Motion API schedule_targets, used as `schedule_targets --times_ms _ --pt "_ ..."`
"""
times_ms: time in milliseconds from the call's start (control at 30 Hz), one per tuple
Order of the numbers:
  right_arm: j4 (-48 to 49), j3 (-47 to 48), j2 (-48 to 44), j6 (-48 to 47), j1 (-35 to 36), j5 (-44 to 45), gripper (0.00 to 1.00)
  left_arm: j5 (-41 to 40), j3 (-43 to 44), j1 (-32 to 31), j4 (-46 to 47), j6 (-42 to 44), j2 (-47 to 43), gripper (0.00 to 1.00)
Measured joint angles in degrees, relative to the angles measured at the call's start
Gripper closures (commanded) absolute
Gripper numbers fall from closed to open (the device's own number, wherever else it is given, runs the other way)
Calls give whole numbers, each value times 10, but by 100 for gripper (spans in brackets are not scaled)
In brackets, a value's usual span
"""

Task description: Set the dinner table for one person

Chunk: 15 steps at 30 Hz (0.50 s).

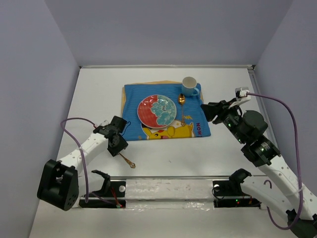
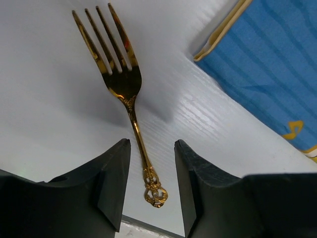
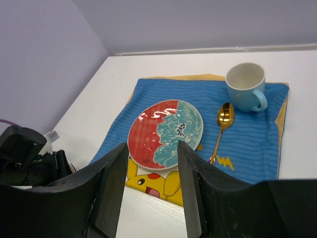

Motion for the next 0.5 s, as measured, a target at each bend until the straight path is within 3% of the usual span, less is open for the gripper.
schedule_targets --times_ms 300,400,500 --pt "-3 -1 -10 -1 0 14 49 11 -29 -2 51 -7 10 49" --pt "-7 -5 -7 -2 0 16 49 14 -29 -2 57 -8 10 44" --pt "-10 -6 -5 -2 0 16 49 18 -29 -2 62 -8 10 32"
